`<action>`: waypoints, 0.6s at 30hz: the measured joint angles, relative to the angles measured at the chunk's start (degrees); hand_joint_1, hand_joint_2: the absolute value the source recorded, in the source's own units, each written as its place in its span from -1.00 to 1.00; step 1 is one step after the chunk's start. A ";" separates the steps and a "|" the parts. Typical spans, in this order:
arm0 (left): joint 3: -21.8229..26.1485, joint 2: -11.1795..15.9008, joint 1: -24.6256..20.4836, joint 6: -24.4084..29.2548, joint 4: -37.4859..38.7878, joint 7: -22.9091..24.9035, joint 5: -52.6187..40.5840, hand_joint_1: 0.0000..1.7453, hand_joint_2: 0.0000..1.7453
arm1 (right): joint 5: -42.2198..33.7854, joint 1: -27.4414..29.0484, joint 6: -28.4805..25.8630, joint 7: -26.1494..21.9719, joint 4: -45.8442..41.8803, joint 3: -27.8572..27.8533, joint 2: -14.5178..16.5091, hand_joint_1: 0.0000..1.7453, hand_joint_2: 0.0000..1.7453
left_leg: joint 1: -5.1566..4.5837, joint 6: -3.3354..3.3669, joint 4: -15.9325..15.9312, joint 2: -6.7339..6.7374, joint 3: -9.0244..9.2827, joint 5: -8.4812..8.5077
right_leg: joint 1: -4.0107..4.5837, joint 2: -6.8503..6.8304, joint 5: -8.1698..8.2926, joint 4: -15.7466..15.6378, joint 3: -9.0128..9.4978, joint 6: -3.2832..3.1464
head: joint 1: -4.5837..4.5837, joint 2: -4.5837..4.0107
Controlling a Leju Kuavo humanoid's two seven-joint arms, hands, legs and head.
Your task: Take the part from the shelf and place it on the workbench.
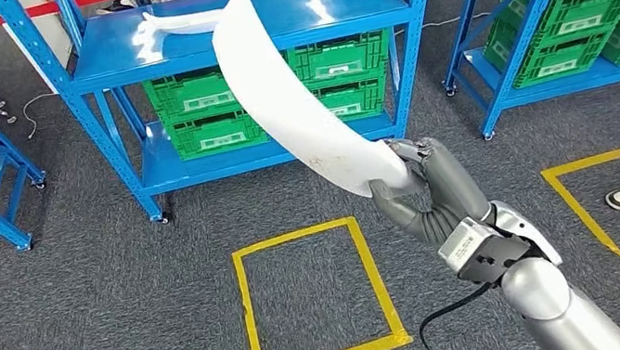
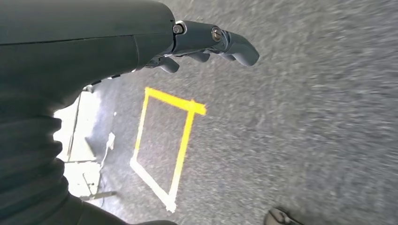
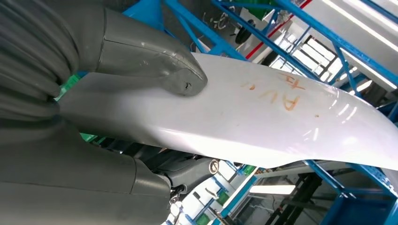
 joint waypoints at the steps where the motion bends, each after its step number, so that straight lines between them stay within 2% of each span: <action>1: 0.28 -0.10 0.04 0.10 0.00 0.04 0.11 -1.00 1.00 | 0.00 -0.01 0.01 0.01 0.01 0.08 0.01 1.00 1.00 | -0.01 0.11 0.05 0.05 -0.89 0.74 | -0.13 0.02 -2.98 3.61 -0.79 0.21 | 0.04 0.00; 2: 0.56 -0.21 0.07 0.15 0.00 0.14 0.17 -1.00 1.00 | 0.00 0.04 0.02 0.02 0.02 0.14 0.01 1.00 1.00 | -0.03 0.12 0.13 0.07 -1.98 1.53 | -0.20 0.02 -4.85 7.17 -1.25 0.34 | 0.07 0.00; 3: 0.81 -0.33 0.09 0.16 0.01 0.32 0.21 -1.00 1.00 | 0.04 0.17 0.02 0.02 0.01 0.22 0.01 1.00 1.00 | -0.05 0.11 0.23 0.07 -3.05 2.33 | -0.23 0.04 -5.39 9.76 -1.20 0.38 | 0.08 0.00; 4: 1.03 -0.46 0.13 0.12 0.02 0.54 0.19 -1.00 1.00 | 0.19 0.48 0.00 0.06 -0.13 0.31 0.00 1.00 1.00 | -0.05 0.05 0.39 0.09 -4.23 3.13 | -0.23 0.06 -4.53 10.78 -0.24 0.34 | 0.10 0.00; 5: 1.17 -0.63 0.20 0.01 0.03 0.75 0.05 -1.00 1.00 | 0.50 1.01 -0.05 0.22 -0.46 0.38 -0.01 1.00 1.00 | -0.05 -0.03 0.58 0.09 -5.36 3.88 | -0.20 0.08 -2.90 9.83 1.75 0.22 | 0.11 0.00; 6: 1.21 -0.82 0.26 -0.21 0.04 0.75 -0.39 -1.00 1.00 | 1.19 1.80 -0.11 0.75 -1.19 0.43 -0.01 1.00 1.00 | -0.04 -0.14 0.82 0.09 -6.29 4.55 | -0.15 0.08 -1.52 6.66 4.87 0.00 | 0.10 0.00; 7: 1.20 -1.03 0.36 -0.52 0.04 0.46 -1.08 -1.00 1.00 | 2.24 2.93 -0.19 1.61 -2.37 0.46 -0.01 1.00 1.00 | -0.10 -0.32 1.09 0.04 -7.05 5.13 | 0.00 0.04 -1.32 1.90 8.74 -0.32 | 0.13 0.00; 8: 1.13 -1.21 0.48 -0.92 0.04 -0.16 -1.92 -1.00 1.00 | 3.46 4.35 -0.30 2.65 -3.92 0.49 -0.01 1.00 1.00 | -0.14 -0.56 1.27 -0.03 -7.51 5.67 | 0.14 -0.02 -2.10 -2.83 12.12 -0.64 | 0.13 0.00; 9: 1.03 -1.33 0.62 -1.33 0.04 -1.13 -2.78 -1.00 1.00 | 4.73 6.10 -0.49 3.75 -5.74 0.50 -0.01 1.00 1.00 | -0.13 -0.88 1.31 -0.11 -7.72 6.20 | 0.32 -0.07 -3.15 -6.46 14.50 -0.96 | 0.14 0.00; 10: 0.90 -1.40 0.78 -1.67 0.04 -2.15 -3.43 -1.00 1.00 | 5.73 7.94 -0.73 4.56 -7.49 0.49 -0.05 1.00 1.00 | -0.07 -1.27 1.20 -0.17 -7.78 6.74 | 0.50 -0.11 -3.98 -8.52 15.59 -1.30 | 0.15 0.00; 12: 0.70 -1.39 1.09 -2.07 0.05 -3.58 -4.13 -1.00 1.00 | 6.76 11.02 -1.18 5.37 -10.27 0.45 -0.16 1.00 1.00 | 0.09 -2.12 0.90 -0.18 -7.91 7.48 | 0.55 -0.15 -3.21 -9.03 15.04 -2.05 | 0.16 0.00; 13: 0.65 -1.39 1.18 -2.16 0.05 -3.93 -4.26 -1.00 1.00 | 6.96 12.02 -1.28 5.49 -11.25 0.43 -0.21 1.00 1.00 | 0.14 -2.47 1.40 -0.18 -8.31 6.61 | 0.47 -0.13 -2.52 -9.05 14.46 -2.52 | 0.13 0.00; 14: 0.63 -1.38 1.24 -2.22 0.05 -4.30 -4.34 -1.00 1.00 | 7.04 12.78 -1.37 5.51 -12.07 0.39 -0.24 1.00 1.00 | 0.16 -2.75 2.78 -0.20 -8.85 4.62 | 0.34 -0.10 -1.75 -9.14 13.77 -2.94 | 0.10 0.00; 16: 0.58 -1.33 1.21 -2.39 0.02 -6.23 -4.49 -1.00 1.00 | 6.74 14.27 -1.63 5.31 -13.28 0.17 -0.41 1.00 1.00 | 0.31 -3.17 8.81 -0.23 -10.18 -1.73 | 0.24 -0.03 -0.36 -9.03 12.10 -3.43 | 0.03 0.00; 17: 0.50 -1.27 1.16 -2.52 -0.01 -7.72 -4.57 -1.00 1.00 | 6.37 15.00 -1.88 5.10 -13.65 -0.07 -0.63 1.00 1.00 | 0.36 -3.38 12.50 -0.22 -10.59 -4.28 | 0.24 -0.07 0.30 -8.86 11.16 -3.46 | 0.02 0.00; 18: 0.37 -1.19 1.08 -2.69 -0.03 -9.35 -4.63 -1.00 1.00 | 5.89 15.64 -2.15 4.80 -13.90 -0.36 -0.95 1.00 1.00 | 0.40 -3.58 15.69 -0.22 -10.69 -5.51 | 0.24 -0.13 0.95 -8.60 10.10 -3.39 | 0.01 0.00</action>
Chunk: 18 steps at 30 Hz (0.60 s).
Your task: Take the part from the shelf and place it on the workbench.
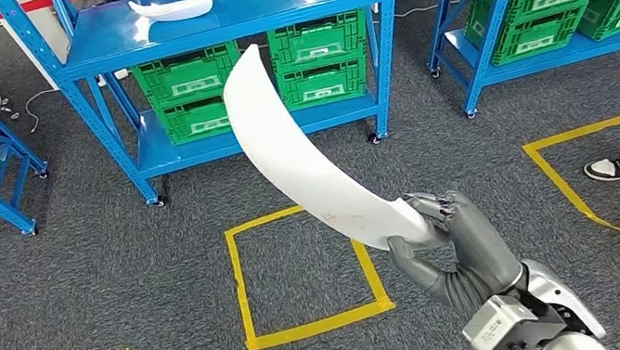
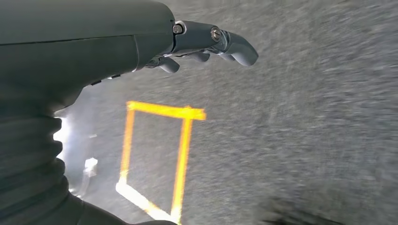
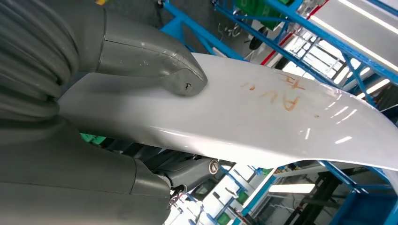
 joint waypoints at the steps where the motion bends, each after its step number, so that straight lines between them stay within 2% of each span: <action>1: -0.19 0.05 -0.11 -0.22 -0.01 -1.40 -0.04 -1.00 1.00 | -0.51 0.49 -0.25 -0.41 -0.14 -0.33 -0.37 1.00 1.00 | 0.05 -0.14 1.80 0.01 0.49 0.40 | -0.01 -0.07 0.62 0.38 -1.12 0.12 | 0.00 0.00; 2: -0.42 0.09 -0.23 -0.44 -0.01 -2.59 -0.07 -1.00 1.00 | -1.10 0.90 -0.44 -0.95 -0.23 -0.64 -0.72 1.00 1.00 | 0.13 -0.22 1.98 0.01 1.75 1.88 | -0.04 -0.12 1.22 0.87 -2.35 0.27 | -0.01 0.00; 3: -0.62 0.12 -0.37 -0.67 -0.01 -3.47 -0.09 -1.00 1.00 | -1.76 1.19 -0.44 -1.62 -0.28 -0.91 -0.99 1.00 1.00 | 0.22 -0.24 0.34 0.01 3.92 3.62 | -0.08 -0.12 1.79 1.43 -3.60 0.46 | 0.00 0.00; 4: -0.78 0.12 -0.58 -0.88 -0.01 -4.06 -0.11 -1.00 1.00 | -2.50 1.22 -0.16 -2.36 -0.27 -1.08 -1.19 1.00 1.00 | 0.30 -0.18 -3.13 -0.01 7.02 4.18 | -0.10 -0.10 2.31 2.08 -4.74 0.71 | 0.01 0.00; 5: -0.88 0.11 -0.82 -1.02 -0.02 -4.44 -0.09 -1.00 1.00 | -3.25 0.85 0.31 -3.03 -0.17 -1.17 -1.30 1.00 1.00 | 0.25 -0.01 -7.62 -0.05 10.41 3.57 | -0.08 -0.08 2.76 2.73 -5.73 1.00 | 0.02 0.00; 6: -0.93 0.10 -1.09 -1.09 -0.01 -4.54 0.02 -1.00 1.00 | -3.90 0.00 0.91 -3.52 0.08 -1.17 -1.35 1.00 1.00 | 0.18 0.29 -11.33 -0.09 12.85 2.42 | -0.07 -0.05 3.25 3.20 -6.40 1.31 | 0.04 0.00; 7: -0.95 0.08 -1.37 -1.02 -0.01 -4.37 0.26 -1.00 1.00 | -4.40 -1.15 1.53 -3.80 0.48 -1.10 -1.36 1.00 1.00 | 0.03 0.65 -13.97 -0.13 14.34 1.22 | -0.05 -0.02 3.78 3.45 -6.82 1.62 | 0.02 0.00; 8: -0.96 0.07 -1.54 -0.84 -0.01 -3.91 0.65 -1.00 1.00 | -4.78 -2.33 2.00 -3.88 1.03 -1.03 -1.35 1.00 1.00 | -0.14 1.13 -15.09 -0.13 14.64 0.97 | -0.07 0.00 4.35 3.45 -7.03 1.94 | 0.00 0.00; 9: -0.96 0.02 -1.62 -0.59 0.01 -3.18 1.14 -1.00 1.00 | -5.08 -3.33 2.37 -3.86 1.67 -0.95 -1.34 1.00 1.00 | -0.12 1.66 -15.06 -0.04 14.04 1.44 | -0.15 0.05 4.81 3.37 -7.22 2.28 | -0.04 0.00; 10: -0.91 0.01 -1.63 -0.30 0.00 -2.32 1.65 -1.00 1.00 | -5.34 -4.17 2.71 -3.81 2.31 -0.83 -1.30 1.00 1.00 | -0.10 2.17 -15.11 0.06 13.50 2.06 | -0.24 0.12 4.40 3.64 -7.59 2.63 | -0.05 0.00; 11: -0.82 0.03 -1.54 -0.06 -0.01 -1.43 2.09 -1.00 1.00 | -5.54 -4.90 2.95 -3.78 2.92 -0.71 -1.27 1.00 1.00 | -0.02 2.68 -15.18 0.20 12.79 2.78 | -0.35 0.18 2.90 4.69 -8.17 2.99 | -0.03 0.00; 12: -0.70 0.08 -1.44 0.10 -0.02 -0.73 2.43 -1.00 1.00 | -5.69 -5.55 3.08 -3.77 3.44 -0.58 -1.22 1.00 1.00 | 0.08 3.06 -15.22 0.38 12.01 3.56 | -0.48 0.24 0.33 6.84 -8.98 3.31 | -0.01 0.00; 14: -0.49 0.24 -1.32 0.30 -0.05 0.04 2.79 -1.00 1.00 | -5.82 -6.53 3.15 -3.78 4.23 -0.38 -1.14 1.00 1.00 | 0.05 3.38 -15.16 0.51 10.31 4.99 | -0.71 0.27 -5.52 13.63 -10.67 3.77 | 0.03 0.00; 15: -0.40 0.30 -1.30 0.40 -0.07 0.25 2.93 -1.00 1.00 | -5.86 -6.78 3.15 -3.78 4.54 -0.28 -1.11 1.00 1.00 | 0.03 3.38 -15.11 0.49 9.39 5.69 | -0.78 0.27 -6.87 17.07 -11.15 3.90 | 0.04 0.00; 16: -0.29 0.33 -1.28 0.53 -0.08 0.52 3.12 -1.00 1.00 | -5.91 -6.99 3.17 -3.80 4.82 -0.16 -1.10 1.00 1.00 | 0.01 3.31 -15.04 0.45 8.40 6.37 | -0.81 0.27 -6.48 19.37 -11.08 3.96 | 0.06 0.00; 17: -0.14 0.36 -1.22 0.66 -0.08 0.84 3.36 -1.00 1.00 | -6.08 -7.25 3.19 -3.85 5.10 -0.05 -1.09 1.00 1.00 | 0.02 3.18 -14.93 0.36 7.42 6.99 | -0.82 0.30 -4.81 20.06 -10.26 3.94 | 0.08 0.00; 18: 0.08 0.38 -1.14 0.76 -0.08 1.18 3.57 -1.00 1.00 | -6.36 -7.58 3.18 -3.94 5.34 0.03 -1.09 1.00 1.00 | 0.03 2.96 -14.79 0.15 6.54 7.61 | -0.83 0.46 -2.68 18.84 -8.51 3.84 | 0.09 0.00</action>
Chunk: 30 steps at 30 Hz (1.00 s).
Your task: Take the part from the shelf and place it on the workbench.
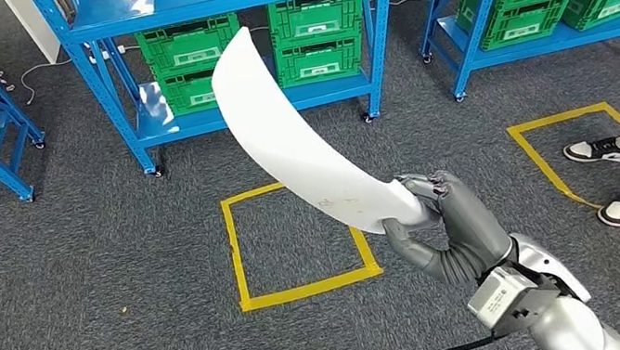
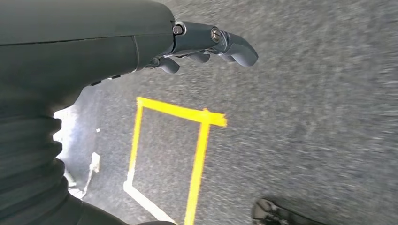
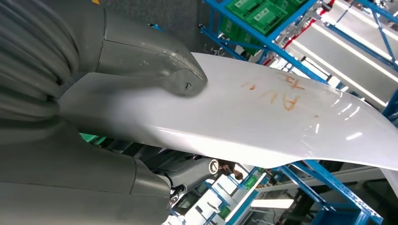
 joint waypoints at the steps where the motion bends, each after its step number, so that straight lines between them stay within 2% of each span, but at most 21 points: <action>1: 0.23 0.02 0.03 0.05 0.01 0.33 0.20 -1.00 1.00 | -0.37 -0.31 -0.05 -0.20 0.17 0.00 -0.01 1.00 1.00 | 0.04 -0.25 0.18 -0.20 -0.70 0.55 | -0.01 0.65 1.36 -3.24 2.87 -0.23 | -0.01 0.00; 2: 0.44 0.04 0.01 0.06 0.01 0.58 0.33 -1.00 1.00 | -0.70 -0.49 -0.15 -0.50 0.27 -0.10 -0.02 1.00 1.00 | 0.00 -0.55 0.40 -0.51 -1.26 1.01 | 0.05 1.60 1.30 -7.82 6.37 -0.63 | -0.01 0.00; 4: 0.71 0.16 -0.15 0.01 -0.01 0.54 0.54 -1.00 1.00 | -0.92 -0.42 -0.68 -1.22 0.34 -0.57 -0.08 1.00 1.00 | -0.07 -1.19 0.71 -1.16 -1.97 1.94 | 0.23 2.93 -1.04 -15.72 11.74 -1.35 | -0.04 0.00; 6: 0.84 0.43 -0.11 -0.25 -0.02 -0.33 0.56 -1.00 1.00 | -0.55 0.01 -1.51 -1.74 0.36 -1.28 -0.11 1.00 1.00 | -0.08 -1.93 0.56 -2.02 -2.39 2.92 | 0.35 2.27 -1.95 -18.10 12.77 -1.91 | -0.04 0.00; 8: 0.88 0.68 0.07 -0.79 0.02 -1.72 0.23 -1.00 1.00 | -0.32 0.53 -2.10 -2.03 0.36 -2.12 -0.16 1.00 1.00 | 0.06 -2.49 1.44 -1.97 -3.19 2.20 | 0.20 1.07 -1.17 -18.29 12.26 -2.69 | -0.08 0.00; 10: 0.91 0.78 0.01 -1.14 0.05 -3.35 0.29 -1.00 1.00 | -0.29 1.24 -1.89 -2.48 0.38 -3.11 -0.29 1.00 1.00 | 0.16 -2.92 6.36 -1.13 -5.06 -1.97 | 0.06 -0.26 -0.45 -18.43 11.62 -3.35 | -0.19 0.00; 12: 1.09 0.81 -0.17 -1.16 0.06 -4.45 1.08 -1.00 1.00 | 0.21 1.59 -1.09 -3.02 0.61 -3.71 -0.36 1.00 1.00 | 0.19 -3.40 13.41 -0.70 -7.10 -5.82 | 0.10 -1.53 0.06 -18.33 10.91 -3.57 | -0.24 0.00; 13: 1.26 0.82 -0.20 -1.16 0.07 -4.53 1.56 -1.00 1.00 | 0.55 1.29 -0.68 -3.15 0.87 -3.75 -0.33 1.00 1.00 | 0.21 -3.58 15.52 -0.61 -7.39 -6.14 | 0.10 -2.11 0.26 -18.21 10.54 -3.55 | -0.24 0.00; 14: 1.53 0.83 -0.21 -1.15 0.08 -4.20 1.98 -1.00 1.00 | 0.87 0.60 -0.28 -3.11 1.26 -3.72 -0.29 1.00 1.00 | 0.24 -3.67 15.62 -0.46 -6.66 -5.42 | 0.09 -2.65 0.41 -18.04 10.18 -3.49 | -0.24 0.00; 15: 1.80 0.86 -0.21 -1.14 0.09 -3.61 2.32 -1.00 1.00 | 1.14 -0.36 0.09 -2.92 1.70 -3.63 -0.22 1.00 1.00 | 0.27 -3.72 13.69 -0.14 -4.95 -4.14 | 0.06 -3.18 0.50 -17.81 9.88 -3.41 | -0.24 0.00; 16: 2.06 0.90 -0.23 -1.13 0.09 -2.90 2.56 -1.00 1.00 | 1.34 -1.57 0.51 -2.61 2.14 -3.45 -0.13 1.00 1.00 | 0.29 -3.71 9.94 0.77 -2.37 -2.91 | 0.05 -3.68 0.51 -17.51 9.67 -3.28 | -0.24 0.00; 18: 2.43 0.97 -0.42 -1.10 0.10 -1.52 2.79 -1.00 1.00 | 1.64 -3.97 1.14 -1.83 2.88 -2.83 0.05 1.00 1.00 | -0.16 -3.12 3.35 3.16 1.79 -1.91 | 0.32 -4.69 0.37 -16.88 9.40 -2.84 | -0.21 0.00; 19: 2.62 0.98 -0.53 -1.08 0.10 -0.99 2.93 -1.00 1.00 | 1.71 -5.02 1.34 -1.44 3.23 -2.46 0.11 1.00 1.00 | -0.32 -2.62 1.63 3.90 2.66 -2.00 | 0.55 -5.24 0.29 -16.62 9.36 -2.57 | -0.17 0.00; 21: 3.19 0.98 -0.58 -0.96 0.10 -0.30 3.45 -1.00 1.00 | 1.79 -6.64 1.54 -0.95 3.99 -1.87 0.17 1.00 1.00 | -0.40 -1.61 1.29 3.18 2.26 -2.00 | 0.83 -6.44 0.24 -16.45 9.38 -2.05 | 0.02 0.00; 22: 3.51 0.94 -0.52 -0.84 0.11 -0.13 3.79 -1.00 1.00 | 1.79 -7.23 1.57 -0.84 4.32 -1.64 0.17 1.00 1.00 | -0.23 -1.25 1.13 2.49 2.10 -1.93 | 0.80 -6.41 0.03 -16.21 9.37 -1.71 | 0.04 0.00; 24: 4.12 0.86 -0.40 -0.66 0.13 0.04 4.21 -1.00 1.00 | 1.73 -8.01 1.59 -0.83 4.86 -1.30 0.15 1.00 1.00 | 0.00 -0.57 0.97 1.20 1.72 -1.51 | 0.52 -4.05 -1.85 -13.57 8.22 -0.99 | 0.13 -0.01; 26: 4.49 0.84 -0.38 -0.63 0.14 0.44 3.83 -1.00 1.00 | 1.66 -8.28 1.61 -0.79 5.50 -1.06 0.10 1.00 1.00 | 0.04 -0.09 0.96 -0.14 1.22 -1.15 | 0.30 -1.10 -5.42 -6.72 4.85 -0.60 | 0.19 0.00; 27: 4.57 0.84 -0.36 -0.64 0.14 0.73 3.43 -1.00 1.00 | 1.64 -8.31 1.64 -0.71 5.88 -0.93 0.09 1.00 1.00 | 0.00 0.03 1.01 -0.90 0.95 -0.98 | 0.26 -0.59 -6.81 -2.98 2.90 -0.58 | 0.20 0.00; 28: 4.58 0.84 -0.31 -0.66 0.14 1.04 3.00 -1.00 1.00 | 1.64 -8.31 1.66 -0.60 6.27 -0.75 0.10 1.00 1.00 | -0.06 0.08 1.07 -1.72 0.73 -0.84 | 0.25 -0.40 -7.23 -0.58 1.56 -0.64 | 0.20 0.00; 29: 4.58 0.84 -0.24 -0.68 0.14 1.25 2.71 -1.00 1.00 | 1.64 -8.33 1.66 -0.45 6.61 -0.55 0.12 1.00 1.00 | -0.12 0.06 1.12 -2.55 0.57 -0.69 | 0.26 -0.28 -6.45 -0.31 1.24 -0.80 | 0.20 0.00; 30: 4.59 0.81 -0.18 -0.68 0.15 1.24 2.69 -1.00 1.00 | 1.64 -8.34 1.63 -0.27 6.87 -0.37 0.15 1.00 1.00 | -0.17 0.00 1.15 -3.39 0.50 -0.54 | 0.27 -0.03 -4.63 -2.40 2.08 -1.07 | 0.20 0.00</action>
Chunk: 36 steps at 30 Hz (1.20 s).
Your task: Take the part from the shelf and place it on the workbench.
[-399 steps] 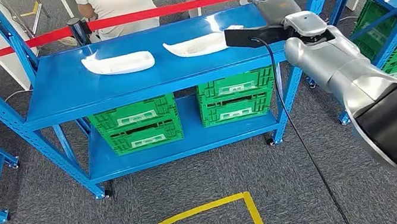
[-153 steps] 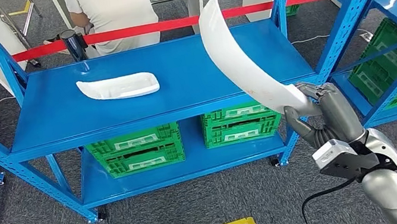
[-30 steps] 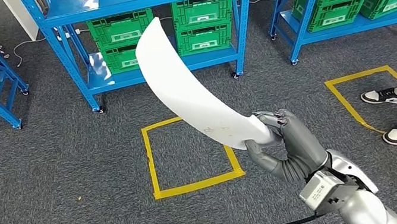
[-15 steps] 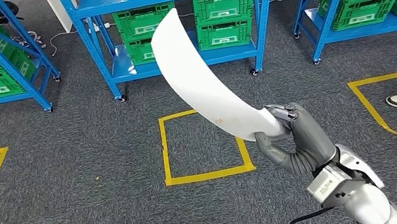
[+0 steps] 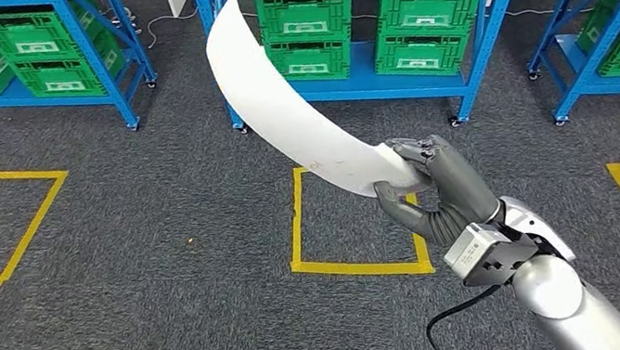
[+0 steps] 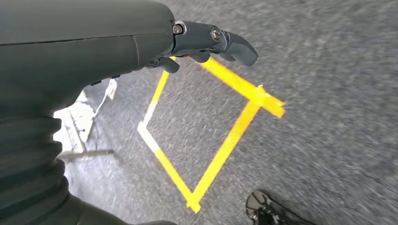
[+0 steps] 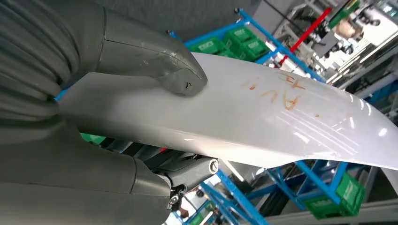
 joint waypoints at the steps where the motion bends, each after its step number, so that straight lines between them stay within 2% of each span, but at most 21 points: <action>1: 0.01 -0.05 0.02 0.00 0.01 -0.20 0.14 -1.00 1.00 | -0.02 -0.02 -0.08 0.15 0.20 0.17 0.03 1.00 1.00 | -0.03 -0.09 0.01 -0.81 -0.02 0.14 | 0.05 0.64 2.38 -3.84 1.74 -0.37 | 0.00 0.00; 3: 0.03 -0.33 -0.04 0.00 0.03 -1.00 0.69 -1.00 1.00 | -0.28 -0.01 -0.29 0.32 0.51 0.39 0.07 1.00 1.00 | -0.01 -0.47 0.04 -2.24 -0.27 0.49 | 0.14 2.94 5.30 -11.04 4.90 -1.11 | -0.03 0.00; 4: 0.06 -0.45 -0.07 -0.01 0.03 -1.39 0.97 -1.00 1.00 | -0.52 0.02 -0.40 0.33 0.68 0.45 0.08 1.00 1.00 | 0.11 -0.79 0.03 -2.85 -0.53 0.71 | 0.26 3.67 5.78 -12.94 5.62 -1.29 | -0.01 0.00; 5: 0.11 -0.54 -0.05 -0.01 0.04 -1.65 1.21 -1.00 1.00 | -0.77 0.05 -0.48 0.33 0.87 0.49 0.10 1.00 1.00 | 0.28 -1.19 -0.03 -3.44 -0.81 0.96 | 0.39 3.89 5.70 -13.58 5.75 -1.40 | 0.02 0.00; 7: 0.26 -0.61 0.10 -0.04 0.05 -1.66 1.19 -1.00 1.00 | -0.93 0.22 -0.55 0.46 1.16 0.56 0.14 1.00 1.00 | 0.50 -1.98 -0.18 -4.23 -1.24 1.34 | 0.45 2.60 6.19 -14.17 5.84 -1.59 | 0.10 0.00; 9: 0.32 -0.80 0.17 -0.33 0.14 -1.22 0.19 -1.00 1.00 | -0.22 0.95 -0.56 1.09 1.16 0.63 0.26 1.00 1.00 | 0.24 -2.46 1.53 -2.15 -2.24 0.10 | 0.15 1.18 6.80 -15.07 6.25 -2.09 | -0.05 0.00; 11: 0.27 -1.08 0.13 -0.84 0.22 -1.36 -0.77 -1.00 1.00 | 1.28 2.80 -0.50 2.37 0.78 0.64 0.42 1.00 1.00 | 0.07 -2.83 7.47 1.23 -5.00 -3.42 | 0.05 -0.47 7.03 -15.47 6.40 -2.46 | -0.26 0.00; 13: 0.20 -1.33 0.21 -1.47 0.26 -2.00 -1.37 -1.00 1.00 | 2.70 5.35 -0.44 3.58 0.08 0.64 0.51 1.00 1.00 | 0.27 -3.24 13.92 2.56 -7.77 -6.18 | 0.08 -2.24 6.98 -15.34 6.18 -2.54 | -0.31 0.00; 14: 0.10 -1.45 0.34 -1.89 0.30 -2.13 -1.84 -1.00 1.00 | 3.15 6.55 -0.43 3.97 -0.37 0.63 0.54 1.00 1.00 | 0.38 -3.41 14.88 2.82 -7.95 -6.21 | 0.05 -3.06 6.93 -15.22 6.07 -2.48 | -0.30 0.00; 15: -0.03 -1.53 0.50 -2.26 0.33 -1.93 -2.45 -1.00 1.00 | 3.43 7.53 -0.41 4.30 -0.85 0.61 0.56 1.00 1.00 | 0.48 -3.53 13.56 3.12 -6.94 -5.23 | -0.01 -3.78 6.85 -15.05 5.99 -2.36 | -0.30 0.00; 17: -0.61 -1.72 0.73 -2.94 0.41 -0.35 -3.91 -1.00 1.00 | 3.64 9.00 -0.05 4.87 -1.84 0.49 0.55 1.00 1.00 | 0.52 -3.57 6.20 5.07 -2.46 -2.40 | -0.07 -5.08 6.46 -14.50 5.92 -1.86 | -0.31 0.00; 19: -1.42 -2.01 0.72 -3.28 0.48 2.37 -5.24 -1.00 1.00 | 3.64 9.95 0.56 5.50 -2.65 0.29 0.35 1.00 1.00 | 0.41 -2.96 0.74 6.75 0.72 -1.08 | 0.14 -6.13 5.92 -13.88 5.89 -1.15 | -0.27 0.00; 22: -2.46 -2.45 0.85 -3.46 0.51 5.26 -6.45 -1.00 1.00 | 3.89 11.13 1.08 6.07 -3.49 -0.02 -0.26 1.00 1.00 | 0.27 -1.77 0.10 5.60 0.77 -0.93 | 0.26 -7.34 5.68 -13.82 6.22 -0.16 | -0.24 0.00; 24: -3.19 -2.75 0.90 -3.91 0.51 4.74 -7.31 -1.00 1.00 | 4.09 11.88 1.34 5.57 -3.90 -0.09 -0.83 1.00 1.00 | 0.45 -1.07 -0.09 4.37 0.64 -0.63 | -0.04 -5.39 4.21 -12.21 5.82 0.57 | -0.19 0.00; 26: -4.08 -2.91 0.69 -4.28 0.51 3.21 -8.30 -1.00 1.00 | 3.65 11.68 2.03 4.57 -3.87 -0.09 -1.64 1.00 1.00 | 0.57 -0.57 -0.18 3.13 0.42 -0.31 | -0.29 -1.82 0.55 -6.26 3.21 0.98 | -0.06 0.00; 28: -4.99 -2.91 0.38 -4.20 0.51 1.85 -9.06 -1.00 1.00 | 2.50 9.75 3.50 3.92 -2.86 0.12 -2.41 1.00 1.00 | 0.42 -0.35 -0.12 1.81 -0.06 -0.01 | -0.32 -0.42 -2.44 0.93 -0.35 0.95 | 0.02 0.00; 29: -5.38 -2.92 0.24 -4.00 0.51 1.24 -9.24 -1.00 1.00 | 1.83 8.22 4.36 3.79 -2.07 0.30 -2.74 1.00 1.00 | 0.34 -0.33 -0.07 1.10 -0.25 0.15 | -0.31 -0.27 -2.43 2.38 -1.13 0.84 | 0.02 0.00; 31: -5.86 -3.04 -0.03 -3.51 0.51 -0.35 -9.33 -1.00 1.00 | 0.57 4.76 5.89 3.78 -0.22 0.68 -3.32 1.00 1.00 | 0.27 -0.48 0.01 -0.48 -0.42 0.47 | -0.30 0.36 0.85 -1.58 0.72 0.40 | 0.01 0.00; 33: -6.12 -3.33 -0.51 -3.29 0.51 -2.58 -9.30 -1.00 1.00 | -0.21 1.66 6.59 3.81 1.35 1.07 -3.77 1.00 1.00 | 0.26 -0.85 0.08 -2.06 -0.62 0.83 | -0.35 3.15 4.43 -9.60 4.52 -0.16 | -0.02 0.00; 35: -6.59 -3.66 -1.23 -3.37 0.49 -4.66 -9.32 -1.00 1.00 | -0.33 -0.42 6.45 3.76 2.33 1.45 -3.98 1.00 1.00 | 0.44 -1.58 0.02 -3.69 -1.15 1.37 | -0.27 4.94 5.39 -13.48 6.17 -0.42 | -0.04 0.00; 36: -6.80 -3.86 -1.55 -3.52 0.49 -5.28 -9.32 -1.00 1.00 | -0.18 -1.02 6.22 3.69 2.66 1.71 -4.01 1.00 1.00 | 0.56 -2.07 -0.13 -4.54 -1.43 1.71 | -0.13 4.66 5.37 -13.67 6.19 -0.50 | -0.04 0.00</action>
